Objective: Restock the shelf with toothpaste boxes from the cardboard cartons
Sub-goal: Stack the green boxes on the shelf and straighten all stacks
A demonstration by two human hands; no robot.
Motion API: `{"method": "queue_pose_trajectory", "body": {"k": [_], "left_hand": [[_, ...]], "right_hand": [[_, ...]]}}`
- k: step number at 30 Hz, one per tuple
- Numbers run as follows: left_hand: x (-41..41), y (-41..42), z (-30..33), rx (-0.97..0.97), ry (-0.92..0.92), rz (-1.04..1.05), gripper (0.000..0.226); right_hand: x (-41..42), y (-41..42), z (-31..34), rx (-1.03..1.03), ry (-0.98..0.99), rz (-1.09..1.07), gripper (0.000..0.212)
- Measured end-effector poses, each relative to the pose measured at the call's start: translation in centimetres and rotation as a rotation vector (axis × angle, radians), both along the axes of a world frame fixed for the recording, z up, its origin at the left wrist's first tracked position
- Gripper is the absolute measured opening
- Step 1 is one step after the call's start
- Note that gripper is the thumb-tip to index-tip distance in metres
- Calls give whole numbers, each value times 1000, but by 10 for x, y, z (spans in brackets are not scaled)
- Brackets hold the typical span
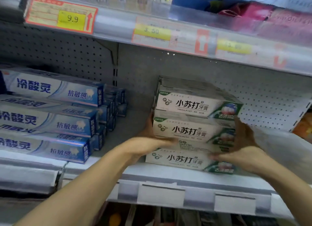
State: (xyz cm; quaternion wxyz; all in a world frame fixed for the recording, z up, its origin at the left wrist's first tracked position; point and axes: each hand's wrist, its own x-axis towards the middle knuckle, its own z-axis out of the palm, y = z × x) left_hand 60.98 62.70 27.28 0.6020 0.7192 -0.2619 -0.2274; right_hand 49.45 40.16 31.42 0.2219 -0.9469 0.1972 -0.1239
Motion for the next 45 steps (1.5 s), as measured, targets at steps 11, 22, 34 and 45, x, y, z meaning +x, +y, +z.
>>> {"method": "queue_pose_trajectory", "body": {"k": [11, 22, 34, 45], "left_hand": [[-15, -13, -2, 53, -34, 168, 79], [-35, -17, -9, 49, -135, 439, 96], [-34, -16, 3, 132, -139, 468, 89], [-46, -91, 54, 810, -1080, 572, 129]], "right_hand": [[0, 5, -9, 97, 12, 50, 138], [-23, -23, -37, 266, -143, 87, 95], [-30, -36, -34, 389, -191, 199, 91], [3, -85, 11, 778, -279, 361, 79]]}}
